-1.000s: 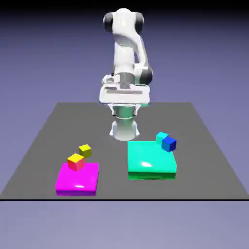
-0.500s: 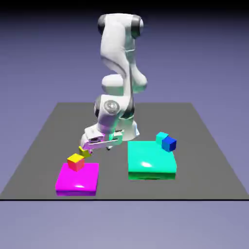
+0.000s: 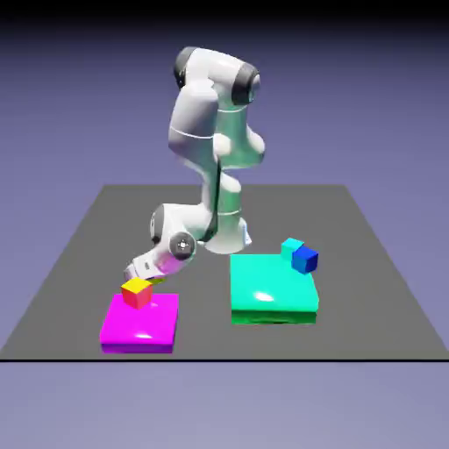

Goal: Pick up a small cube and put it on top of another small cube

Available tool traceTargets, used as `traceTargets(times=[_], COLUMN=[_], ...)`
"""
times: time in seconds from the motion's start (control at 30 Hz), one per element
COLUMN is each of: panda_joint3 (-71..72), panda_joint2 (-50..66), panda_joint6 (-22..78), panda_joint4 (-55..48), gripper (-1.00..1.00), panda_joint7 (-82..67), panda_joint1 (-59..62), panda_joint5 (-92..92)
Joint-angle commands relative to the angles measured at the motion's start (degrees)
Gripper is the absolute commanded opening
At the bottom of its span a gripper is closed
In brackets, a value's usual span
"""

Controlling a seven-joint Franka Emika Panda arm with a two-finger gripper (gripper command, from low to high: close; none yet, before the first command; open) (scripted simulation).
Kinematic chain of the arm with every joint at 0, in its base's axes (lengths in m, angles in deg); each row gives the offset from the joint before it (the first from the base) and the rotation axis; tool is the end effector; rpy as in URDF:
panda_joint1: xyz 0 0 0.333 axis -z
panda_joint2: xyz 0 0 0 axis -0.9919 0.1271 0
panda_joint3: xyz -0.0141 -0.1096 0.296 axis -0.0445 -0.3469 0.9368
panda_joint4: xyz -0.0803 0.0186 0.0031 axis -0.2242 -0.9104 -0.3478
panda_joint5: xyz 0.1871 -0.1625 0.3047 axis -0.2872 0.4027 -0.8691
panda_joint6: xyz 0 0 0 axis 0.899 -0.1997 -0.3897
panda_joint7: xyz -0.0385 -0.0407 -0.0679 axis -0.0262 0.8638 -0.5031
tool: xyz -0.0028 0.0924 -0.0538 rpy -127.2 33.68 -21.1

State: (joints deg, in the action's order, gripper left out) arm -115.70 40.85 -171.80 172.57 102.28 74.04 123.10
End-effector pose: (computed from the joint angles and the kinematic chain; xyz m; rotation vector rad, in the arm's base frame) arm 0.2893 -0.1690 0.1128 2.4825 -0.2680 -0.8426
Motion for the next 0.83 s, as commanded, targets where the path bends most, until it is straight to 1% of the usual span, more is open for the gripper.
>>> traceTargets(times=[0.0,0.07,0.23,0.43,0.53,0.67,0.7,0.73,0.77,0.8], panda_joint3=[0.12,0.38,-6.27,-6.86,-5.74,-6.45,-6.45,-6.45,-6.45,-6.28], panda_joint2=[-2.08,-6.23,-13.34,-9.18,-7.54,-1.42,-1.35,-1.35,-1.35,-2.88], panda_joint6=[2.28,6.88,13.21,20.36,20.18,10.23,10.13,10.13,10.13,12.62], panda_joint4=[-0.14,-0.42,-10.22,-22.64,-22.34,-19.21,-19.17,-19.17,-19.17,-19.96], gripper=[-1.00,-1.00,-1.00,-1.00,-1.00,-1.00,-1.00,1.00,1.00,1.00], panda_joint7=[-0.42,-1.48,-7.70,-22.64,-23.29,-21.68,-21.66,-21.66,-21.66,-22.06], panda_joint1=[-0.70,-2.10,-6.69,-16.90,-17.31,-13.51,-13.48,-13.48,-13.48,-14.42], panda_joint5=[-0.48,-1.79,-9.55,-3.30,-1.23,0.30,0.32,0.32,0.32,-0.07])
